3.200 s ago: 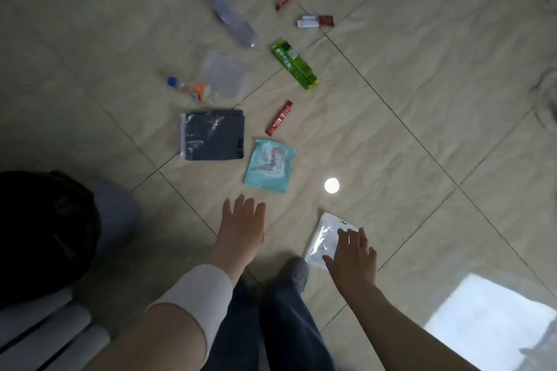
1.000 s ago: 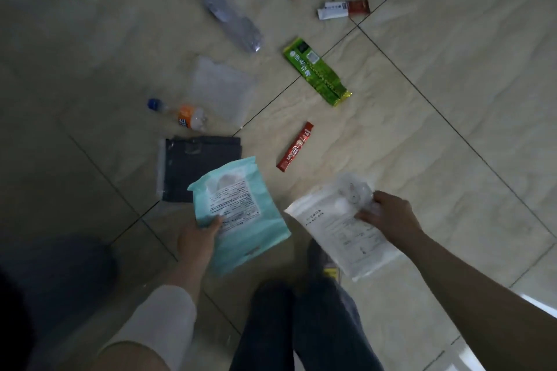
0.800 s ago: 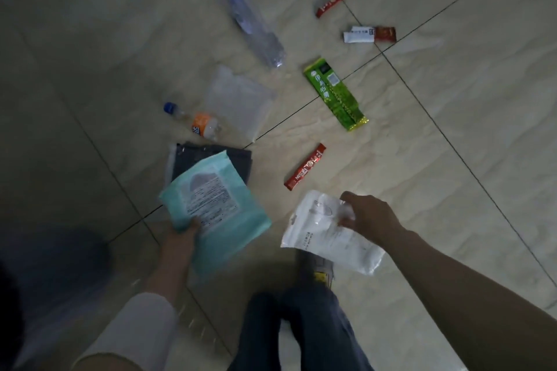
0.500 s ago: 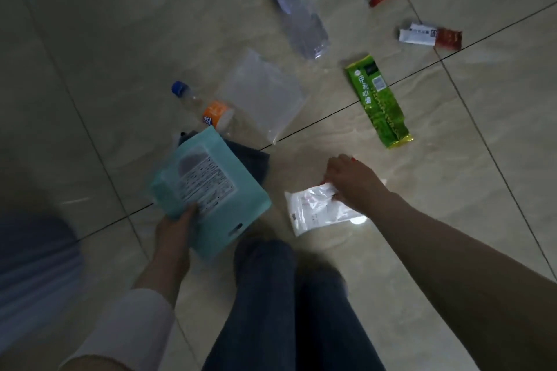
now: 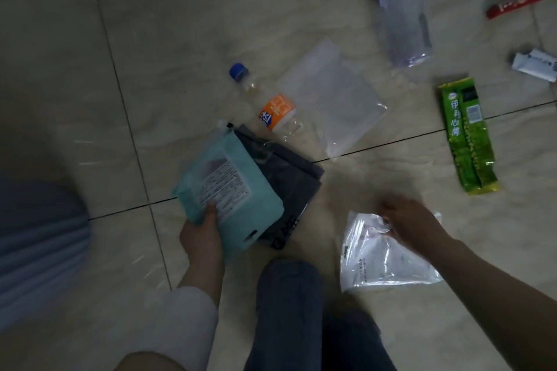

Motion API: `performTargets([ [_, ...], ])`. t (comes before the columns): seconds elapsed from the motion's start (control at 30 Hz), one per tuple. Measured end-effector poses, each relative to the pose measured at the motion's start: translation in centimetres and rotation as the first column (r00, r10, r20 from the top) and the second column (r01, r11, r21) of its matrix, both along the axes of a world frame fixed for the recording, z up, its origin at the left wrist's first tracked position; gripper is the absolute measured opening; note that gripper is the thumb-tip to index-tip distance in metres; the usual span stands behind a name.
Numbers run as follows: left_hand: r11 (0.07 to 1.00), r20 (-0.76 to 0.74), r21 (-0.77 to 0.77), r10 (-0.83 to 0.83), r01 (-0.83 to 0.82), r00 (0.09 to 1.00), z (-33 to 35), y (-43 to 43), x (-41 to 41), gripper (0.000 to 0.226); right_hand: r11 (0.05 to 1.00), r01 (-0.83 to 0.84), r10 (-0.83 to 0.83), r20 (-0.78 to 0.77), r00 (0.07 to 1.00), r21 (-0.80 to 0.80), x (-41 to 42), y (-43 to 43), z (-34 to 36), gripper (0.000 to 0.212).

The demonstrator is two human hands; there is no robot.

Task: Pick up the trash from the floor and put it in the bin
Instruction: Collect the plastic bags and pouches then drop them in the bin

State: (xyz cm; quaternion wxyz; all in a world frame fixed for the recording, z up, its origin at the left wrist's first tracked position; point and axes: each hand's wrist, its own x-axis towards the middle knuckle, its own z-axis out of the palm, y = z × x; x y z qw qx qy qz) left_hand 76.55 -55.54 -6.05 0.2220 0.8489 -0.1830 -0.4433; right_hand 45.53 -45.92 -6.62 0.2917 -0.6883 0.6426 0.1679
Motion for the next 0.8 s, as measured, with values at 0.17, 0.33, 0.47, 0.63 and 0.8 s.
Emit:
performTargets([
  [0.17,0.958,0.209,0.265,-0.169,0.111,0.963,-1.0,-0.7,-2.0,0.064,0.970,0.228,-0.222,-0.070,0.972,0.086,-1.0,1.3,0.6,0.033],
  [0.33,0.940,0.176,0.333,0.021,-0.079,0.984,-2.1,-1.4,-4.6,0.094,0.917,0.379,-0.377,0.036,0.925,-0.122,-2.7,1.6,1.3,0.036],
  [0.47,0.952,0.052,0.276,0.121,-0.131,0.991,-3.7,-1.1,-5.0,0.086,0.924,0.341,-0.328,0.104,0.939,-0.170,-2.9,1.8,0.8,0.041],
  [0.63,0.968,-0.171,0.251,0.049,-0.004,0.984,-0.3,0.4,-3.2,0.053,0.822,0.565,-0.569,0.053,0.821,0.072,-3.8,2.0,2.3,0.021],
  [0.8,0.960,-0.353,0.273,0.044,0.058,0.935,8.8,2.9,-0.2,0.053,0.632,0.750,-0.770,0.057,0.635,0.194,-5.8,1.7,9.2,0.032],
])
